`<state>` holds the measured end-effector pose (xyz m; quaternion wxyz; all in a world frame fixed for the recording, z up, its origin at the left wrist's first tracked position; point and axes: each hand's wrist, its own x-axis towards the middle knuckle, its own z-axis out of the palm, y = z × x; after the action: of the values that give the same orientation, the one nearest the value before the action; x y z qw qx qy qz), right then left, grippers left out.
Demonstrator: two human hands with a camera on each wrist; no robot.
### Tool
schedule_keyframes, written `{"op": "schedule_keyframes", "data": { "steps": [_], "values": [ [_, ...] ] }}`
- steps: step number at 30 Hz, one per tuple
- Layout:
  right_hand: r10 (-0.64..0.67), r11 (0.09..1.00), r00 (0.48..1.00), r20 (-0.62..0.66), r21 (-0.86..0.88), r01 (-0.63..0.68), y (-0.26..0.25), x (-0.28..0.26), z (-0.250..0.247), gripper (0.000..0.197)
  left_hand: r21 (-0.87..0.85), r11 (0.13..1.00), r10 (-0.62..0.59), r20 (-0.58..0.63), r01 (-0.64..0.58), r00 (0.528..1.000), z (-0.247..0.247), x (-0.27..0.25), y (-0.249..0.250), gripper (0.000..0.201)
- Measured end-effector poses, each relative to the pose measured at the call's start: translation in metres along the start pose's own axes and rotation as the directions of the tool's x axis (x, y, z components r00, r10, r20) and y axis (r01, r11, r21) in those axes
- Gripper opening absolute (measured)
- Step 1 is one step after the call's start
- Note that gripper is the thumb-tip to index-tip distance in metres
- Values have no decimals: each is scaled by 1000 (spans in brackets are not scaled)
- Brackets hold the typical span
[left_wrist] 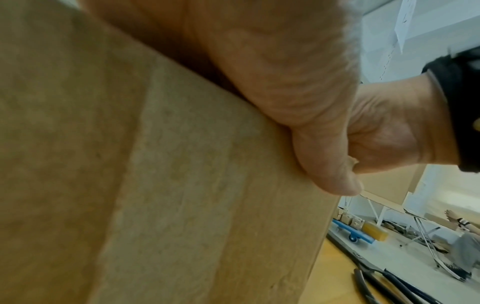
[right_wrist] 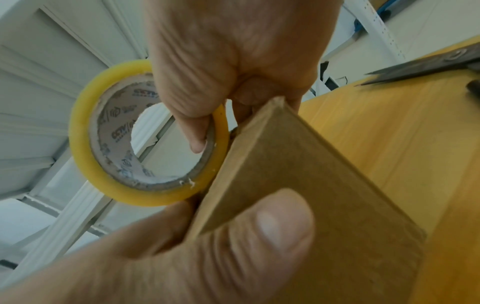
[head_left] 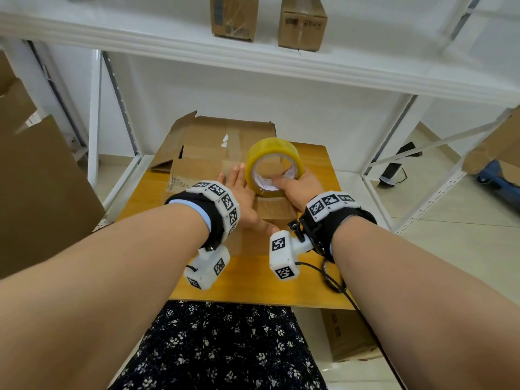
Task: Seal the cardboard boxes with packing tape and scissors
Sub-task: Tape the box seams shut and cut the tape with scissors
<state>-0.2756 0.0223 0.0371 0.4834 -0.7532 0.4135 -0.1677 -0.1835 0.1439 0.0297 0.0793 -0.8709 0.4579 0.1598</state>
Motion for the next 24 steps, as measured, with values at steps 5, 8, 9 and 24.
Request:
{"op": "schedule_keyframes", "data": {
  "steps": [5, 8, 9, 24],
  "values": [
    [-15, 1000, 1000, 23, -13, 15, -2, -4, 10, 52, -1, 1000, 29, 27, -28, 999, 2, -7, -16, 138],
    [-33, 999, 999, 19, -38, 33, -1, -4, 10, 53, -27, 999, 40, 20, -39, 999, 2, -7, -17, 137],
    [-37, 999, 999, 22, -39, 38, -1, -4, 10, 51, -60, 997, 51, 15, -50, 999, 1, -8, -19, 136],
    [-61, 996, 998, 23, -71, 63, 5, -2, 11, 49, -543, 721, -584, -144, 430, 799, 12, -25, -86, 132]
  ]
}}
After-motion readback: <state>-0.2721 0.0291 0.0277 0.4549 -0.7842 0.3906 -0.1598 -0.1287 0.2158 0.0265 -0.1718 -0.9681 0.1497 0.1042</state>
